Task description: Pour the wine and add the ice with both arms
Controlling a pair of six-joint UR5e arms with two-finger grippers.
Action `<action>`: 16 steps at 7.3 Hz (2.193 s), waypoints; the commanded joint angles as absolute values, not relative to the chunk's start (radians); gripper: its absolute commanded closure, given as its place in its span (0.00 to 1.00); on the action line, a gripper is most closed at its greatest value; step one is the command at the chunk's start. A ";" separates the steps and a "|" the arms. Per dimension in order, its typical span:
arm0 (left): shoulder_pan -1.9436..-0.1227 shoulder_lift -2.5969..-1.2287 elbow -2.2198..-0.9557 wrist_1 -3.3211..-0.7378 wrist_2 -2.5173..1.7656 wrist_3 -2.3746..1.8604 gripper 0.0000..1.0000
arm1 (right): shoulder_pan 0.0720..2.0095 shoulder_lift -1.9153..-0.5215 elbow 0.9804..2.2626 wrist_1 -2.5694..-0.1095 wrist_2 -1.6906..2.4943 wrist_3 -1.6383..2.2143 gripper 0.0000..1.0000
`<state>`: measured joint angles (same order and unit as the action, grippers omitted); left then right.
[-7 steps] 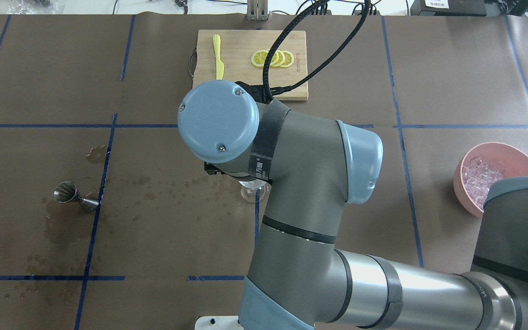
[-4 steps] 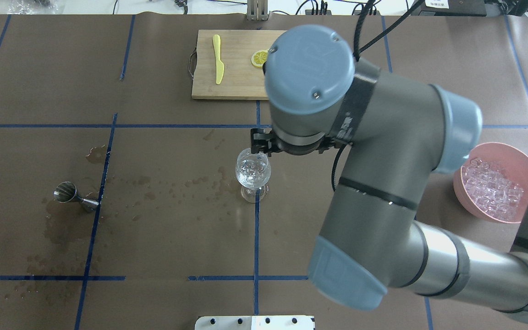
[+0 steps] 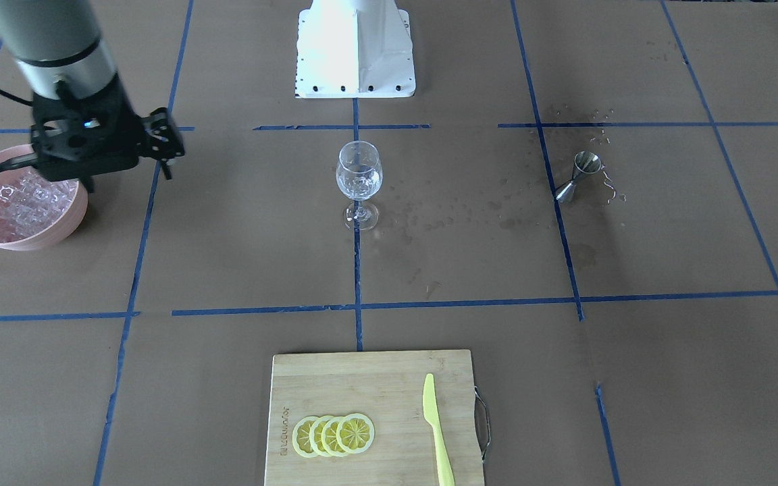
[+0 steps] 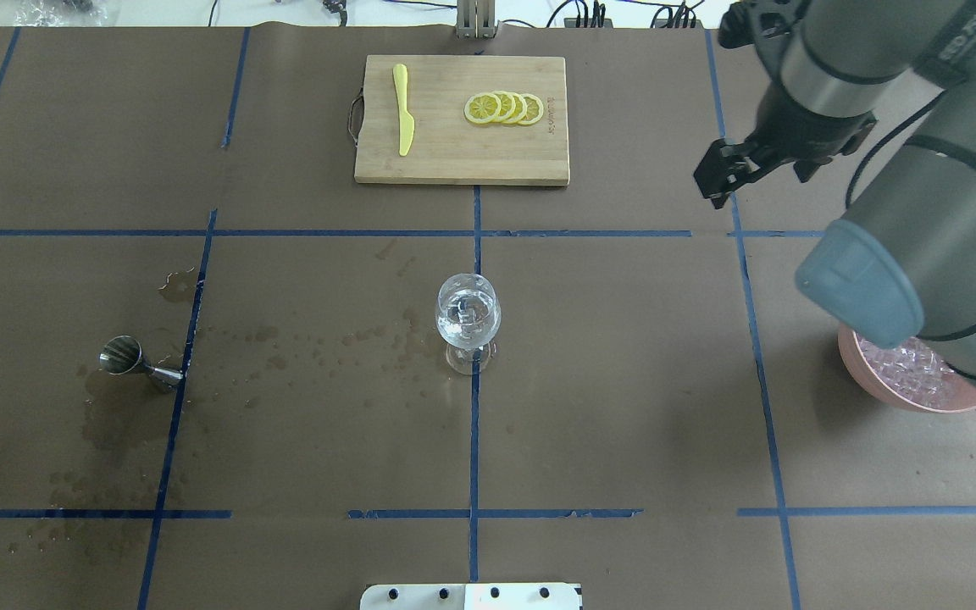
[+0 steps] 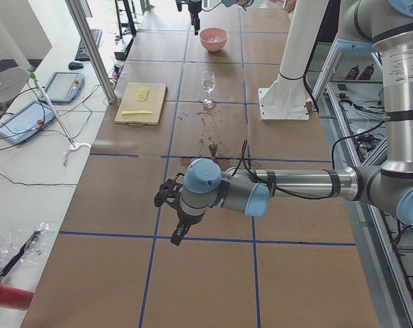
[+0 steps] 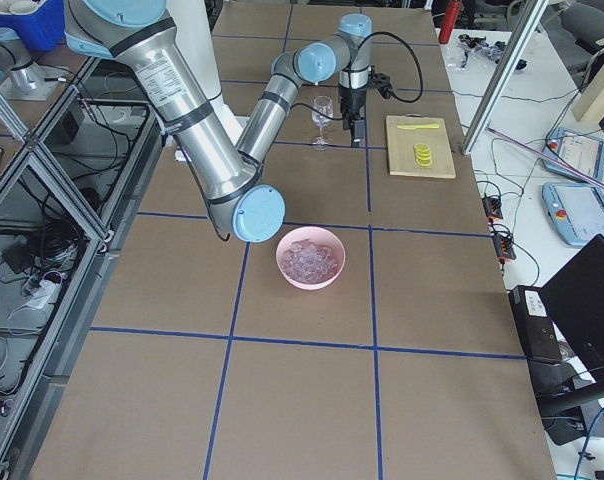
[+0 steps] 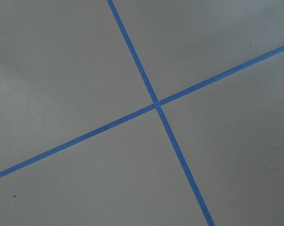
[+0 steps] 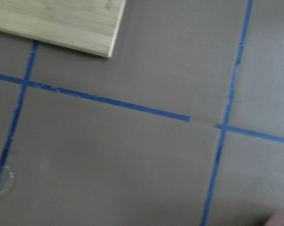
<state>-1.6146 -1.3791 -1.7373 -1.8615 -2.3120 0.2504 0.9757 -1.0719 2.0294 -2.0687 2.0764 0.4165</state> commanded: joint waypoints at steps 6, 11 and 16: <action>-1.614 -1.296 -1.733 -1.832 -2.309 0.245 0.00 | 1.603 -1.690 1.797 -1.779 2.309 -0.310 0.00; -1.617 -1.325 -1.787 -1.580 -2.359 0.241 0.00 | 1.704 -1.779 1.787 -1.781 2.313 -0.301 0.00; -1.617 -1.325 -1.786 -1.586 -2.359 0.242 0.00 | 1.715 -1.799 1.796 -1.772 2.244 -0.249 0.00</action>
<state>-1.6161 -1.3266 -1.7852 -1.5861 -2.3591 0.2423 1.7187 -1.8013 1.7837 -1.7732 2.2153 -0.2852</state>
